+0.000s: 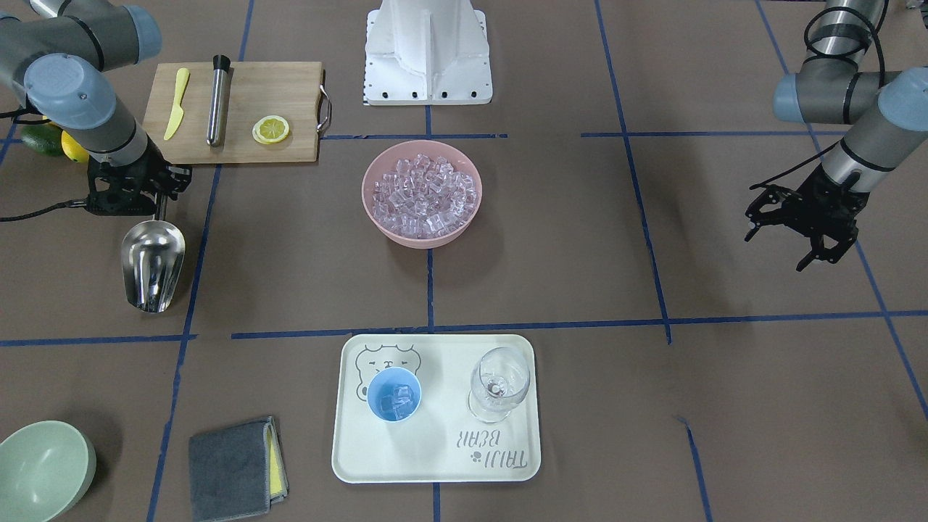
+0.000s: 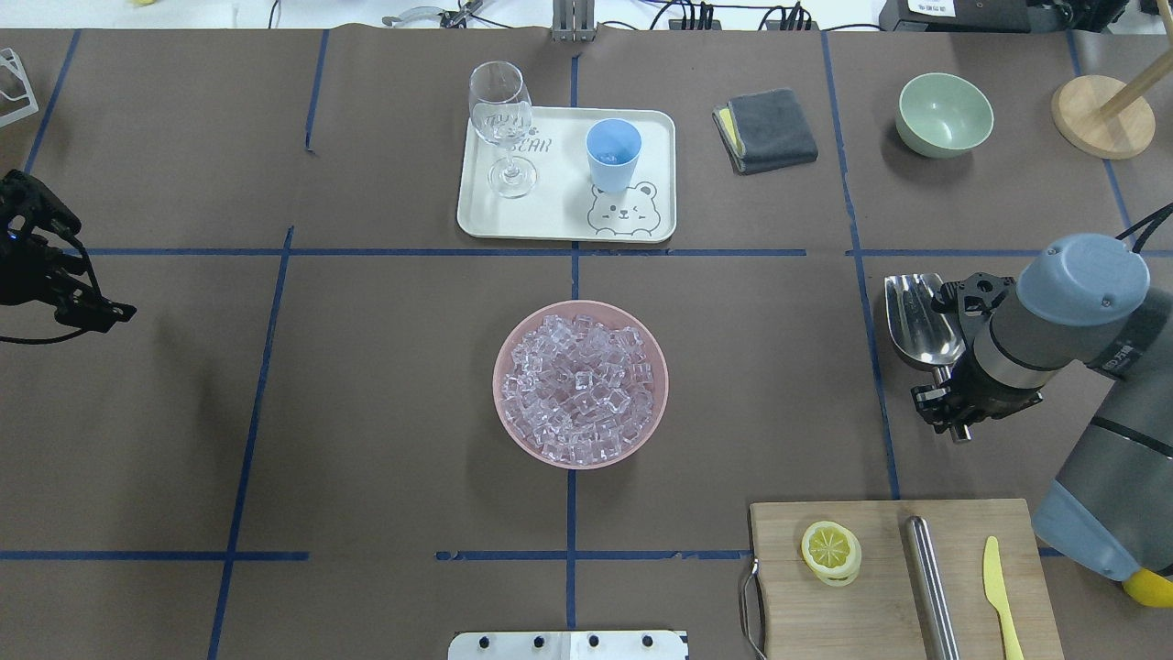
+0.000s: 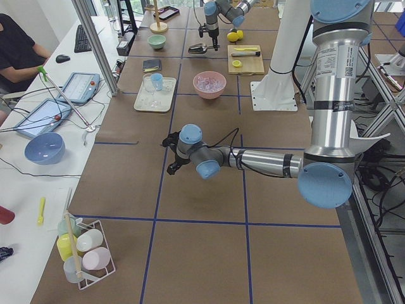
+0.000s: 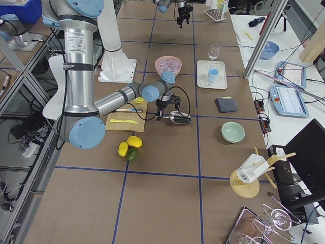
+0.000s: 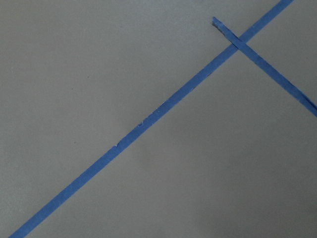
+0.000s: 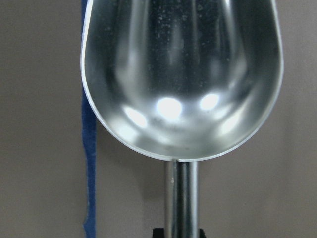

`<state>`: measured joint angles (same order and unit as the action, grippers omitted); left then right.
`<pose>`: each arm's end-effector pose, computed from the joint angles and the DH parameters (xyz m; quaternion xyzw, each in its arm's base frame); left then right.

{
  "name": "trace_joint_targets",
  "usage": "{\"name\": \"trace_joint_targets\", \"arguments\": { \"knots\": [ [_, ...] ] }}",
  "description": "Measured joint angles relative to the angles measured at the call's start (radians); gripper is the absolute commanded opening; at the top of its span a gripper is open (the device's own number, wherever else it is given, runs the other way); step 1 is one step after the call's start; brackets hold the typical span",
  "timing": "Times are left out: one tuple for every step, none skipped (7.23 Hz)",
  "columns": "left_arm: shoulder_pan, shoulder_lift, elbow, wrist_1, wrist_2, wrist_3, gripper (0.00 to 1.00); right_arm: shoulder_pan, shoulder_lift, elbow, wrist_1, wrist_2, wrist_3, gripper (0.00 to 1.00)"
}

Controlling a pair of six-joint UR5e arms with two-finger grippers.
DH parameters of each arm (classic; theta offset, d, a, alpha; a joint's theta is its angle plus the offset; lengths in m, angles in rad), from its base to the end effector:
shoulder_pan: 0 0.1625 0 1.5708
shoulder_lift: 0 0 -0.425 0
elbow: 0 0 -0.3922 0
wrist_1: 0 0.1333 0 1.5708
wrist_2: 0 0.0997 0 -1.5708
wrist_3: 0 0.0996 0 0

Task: Put ice in cup with scoop
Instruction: 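Lower the scoop to the table and open right gripper while left retracts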

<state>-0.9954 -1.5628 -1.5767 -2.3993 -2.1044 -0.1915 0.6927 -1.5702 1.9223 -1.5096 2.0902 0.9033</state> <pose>0.2133 -0.4808 0.5731 0.2689 0.3688 0.2725 0.8470 -0.3269 -0.3803 0.4914 -0.0707 -0.3122 -0.0408 0.9465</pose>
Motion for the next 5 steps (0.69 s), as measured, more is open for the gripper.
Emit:
{"name": "trace_joint_targets", "arguments": {
  "knots": [
    [-0.002,0.0,-0.001,0.0,-0.001,0.0,1.0,-0.001,0.002,-0.006,0.0,0.001,0.0,0.0],
    [-0.004,0.0,-0.002,0.0,-0.002,0.0,1.0,-0.003,0.006,-0.012,0.0,0.002,0.0,0.03],
    [-0.007,0.0,-0.003,0.0,-0.003,0.0,1.0,-0.005,0.008,-0.017,0.0,0.002,0.0,0.92],
    [-0.012,0.0,-0.004,0.0,-0.004,0.0,1.0,-0.006,0.01,-0.021,0.0,0.002,0.003,1.0],
    [-0.017,0.0,-0.004,0.0,-0.006,0.0,1.0,-0.006,0.011,-0.022,0.0,-0.001,0.009,1.0]
  ]
}}
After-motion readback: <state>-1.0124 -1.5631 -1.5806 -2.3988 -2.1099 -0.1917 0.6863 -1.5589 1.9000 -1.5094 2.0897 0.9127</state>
